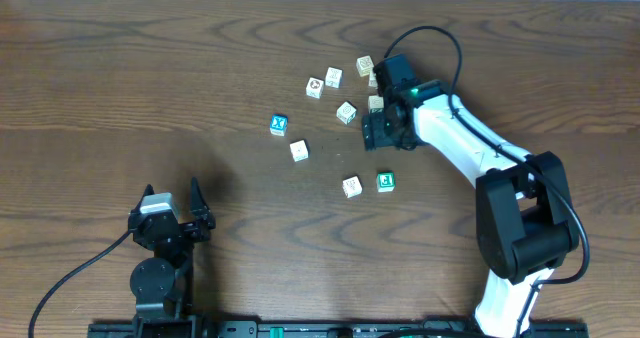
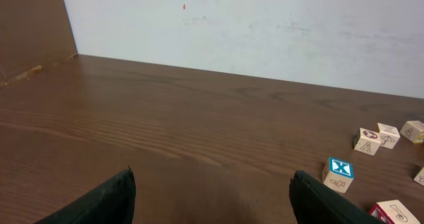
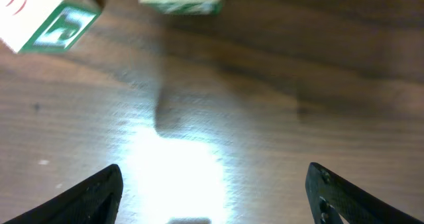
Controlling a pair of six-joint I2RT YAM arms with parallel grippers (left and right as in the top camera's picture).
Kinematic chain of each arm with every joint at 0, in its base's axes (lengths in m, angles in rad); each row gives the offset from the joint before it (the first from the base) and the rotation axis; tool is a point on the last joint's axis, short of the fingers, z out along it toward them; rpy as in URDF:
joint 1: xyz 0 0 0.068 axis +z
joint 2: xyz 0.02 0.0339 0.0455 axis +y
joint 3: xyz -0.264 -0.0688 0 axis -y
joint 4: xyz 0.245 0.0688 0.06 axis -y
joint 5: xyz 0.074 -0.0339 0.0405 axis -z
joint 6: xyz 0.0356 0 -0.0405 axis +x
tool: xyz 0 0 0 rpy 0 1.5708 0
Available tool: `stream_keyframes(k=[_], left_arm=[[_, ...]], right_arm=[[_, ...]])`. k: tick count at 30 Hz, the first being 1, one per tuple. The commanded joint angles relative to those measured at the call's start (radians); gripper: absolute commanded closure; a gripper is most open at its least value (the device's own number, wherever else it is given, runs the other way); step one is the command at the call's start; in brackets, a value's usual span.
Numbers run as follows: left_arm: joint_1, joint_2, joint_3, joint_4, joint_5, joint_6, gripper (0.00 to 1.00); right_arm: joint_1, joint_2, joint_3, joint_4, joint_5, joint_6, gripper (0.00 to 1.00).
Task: Lift 3 blocks
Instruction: 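Grasp the white block with red M top using the right gripper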
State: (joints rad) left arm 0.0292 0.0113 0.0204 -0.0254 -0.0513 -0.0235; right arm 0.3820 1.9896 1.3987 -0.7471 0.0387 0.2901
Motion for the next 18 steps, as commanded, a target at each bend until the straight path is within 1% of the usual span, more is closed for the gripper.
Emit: stream_keyframes(k=[1,6,18], left_arm=[[0.003,0.000,-0.016,-0.045,-0.009,-0.001,0.25],[0.003,0.000,-0.016,-0.045,-0.009,-0.001,0.25],[0.003,0.000,-0.016,-0.045,-0.009,-0.001,0.25]], right_arm=[[-0.018,0.004,0.015,0.025,-0.018,-0.057,0.14],[-0.021,0.004,0.015,0.101,-0.029,-0.075,0.13],[-0.021,0.031,0.015,0.288,0.017,-0.061,0.19]])
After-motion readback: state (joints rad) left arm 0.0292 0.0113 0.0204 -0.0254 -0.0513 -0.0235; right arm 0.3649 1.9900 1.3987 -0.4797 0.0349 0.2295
